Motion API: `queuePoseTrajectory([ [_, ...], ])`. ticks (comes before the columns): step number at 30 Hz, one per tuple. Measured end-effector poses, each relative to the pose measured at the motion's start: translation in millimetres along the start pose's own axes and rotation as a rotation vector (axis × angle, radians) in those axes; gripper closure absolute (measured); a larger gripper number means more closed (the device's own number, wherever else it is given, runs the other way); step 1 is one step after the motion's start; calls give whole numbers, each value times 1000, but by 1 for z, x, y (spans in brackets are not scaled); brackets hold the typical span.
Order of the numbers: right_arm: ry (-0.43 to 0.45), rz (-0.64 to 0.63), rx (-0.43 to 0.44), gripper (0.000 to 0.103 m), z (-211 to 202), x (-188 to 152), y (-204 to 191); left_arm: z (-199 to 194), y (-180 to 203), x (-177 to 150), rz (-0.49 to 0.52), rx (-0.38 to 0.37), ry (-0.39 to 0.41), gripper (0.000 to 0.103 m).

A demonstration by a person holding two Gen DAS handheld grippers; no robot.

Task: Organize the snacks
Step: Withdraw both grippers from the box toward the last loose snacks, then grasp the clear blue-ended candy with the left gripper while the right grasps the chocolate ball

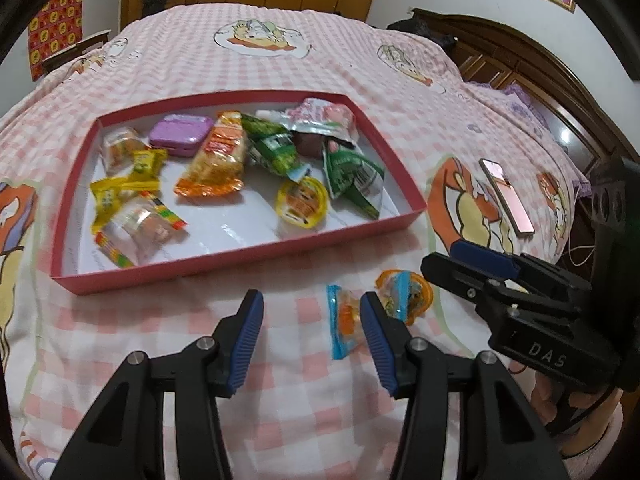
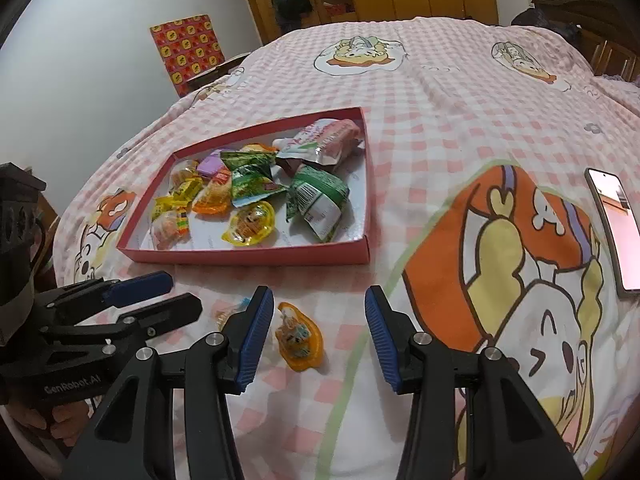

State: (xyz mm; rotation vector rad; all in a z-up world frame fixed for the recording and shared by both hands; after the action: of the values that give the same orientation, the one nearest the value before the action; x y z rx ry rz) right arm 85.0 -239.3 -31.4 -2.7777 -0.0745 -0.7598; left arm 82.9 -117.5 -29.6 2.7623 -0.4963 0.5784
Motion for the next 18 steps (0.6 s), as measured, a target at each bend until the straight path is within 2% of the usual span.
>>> queuePoseTrajectory([
  [18,-14,46,11,54,7,-11,18,23,32,-7,51,-71,-23,47],
])
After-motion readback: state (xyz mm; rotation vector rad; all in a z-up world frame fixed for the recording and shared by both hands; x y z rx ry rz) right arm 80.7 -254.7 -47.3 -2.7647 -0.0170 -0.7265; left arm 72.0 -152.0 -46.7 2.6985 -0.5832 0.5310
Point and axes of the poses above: each gripper's, at about its wrist camera, not at the fingertips, and z roughly the way its jaws point, y to its right, x to its top, the point moved 10 cm from there along z, roughly the way its jaws point, and after that the axes turned 11 degrees about -y, right-handed, at the moved point
